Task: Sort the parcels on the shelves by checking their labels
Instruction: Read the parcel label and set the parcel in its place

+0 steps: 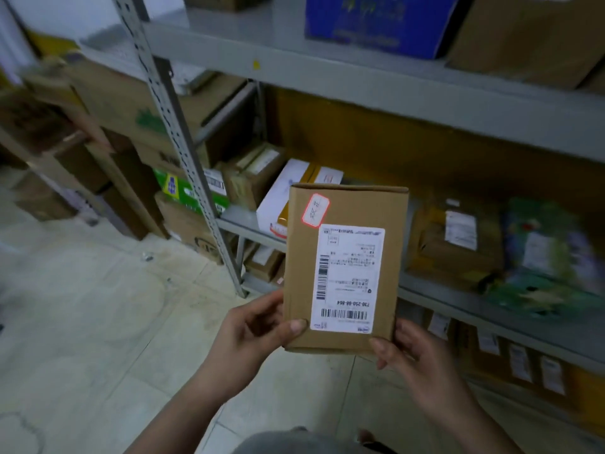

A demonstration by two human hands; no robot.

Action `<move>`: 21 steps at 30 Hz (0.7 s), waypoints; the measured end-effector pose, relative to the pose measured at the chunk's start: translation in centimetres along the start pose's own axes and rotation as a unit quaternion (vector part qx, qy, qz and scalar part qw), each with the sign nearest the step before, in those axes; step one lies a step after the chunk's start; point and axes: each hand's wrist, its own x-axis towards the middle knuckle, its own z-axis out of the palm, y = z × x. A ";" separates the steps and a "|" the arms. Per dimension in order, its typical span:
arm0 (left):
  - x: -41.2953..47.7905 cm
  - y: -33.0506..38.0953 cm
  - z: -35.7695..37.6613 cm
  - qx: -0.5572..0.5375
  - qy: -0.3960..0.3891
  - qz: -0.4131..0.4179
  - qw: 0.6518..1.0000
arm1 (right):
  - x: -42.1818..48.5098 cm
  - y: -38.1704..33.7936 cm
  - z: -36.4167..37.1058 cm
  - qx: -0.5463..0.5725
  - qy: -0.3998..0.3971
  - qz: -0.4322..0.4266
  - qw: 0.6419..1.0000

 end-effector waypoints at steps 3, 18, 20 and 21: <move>-0.5 0.2 1.3 -0.008 -0.011 0.005 1.000 | -1.5 0.0 -1.4 -0.018 0.008 -0.018 1.000; 0.7 -2.5 5.1 0.044 -0.092 -0.052 0.993 | -5.8 3.2 -3.9 -0.017 0.075 0.008 0.997; 0.6 -4.0 5.4 0.062 -0.095 -0.072 0.991 | -6.3 4.3 -4.2 -0.034 0.068 0.031 0.997; 0.5 -4.7 5.7 0.067 -0.088 -0.087 0.990 | -6.5 5.0 -4.3 -0.046 0.059 0.045 0.996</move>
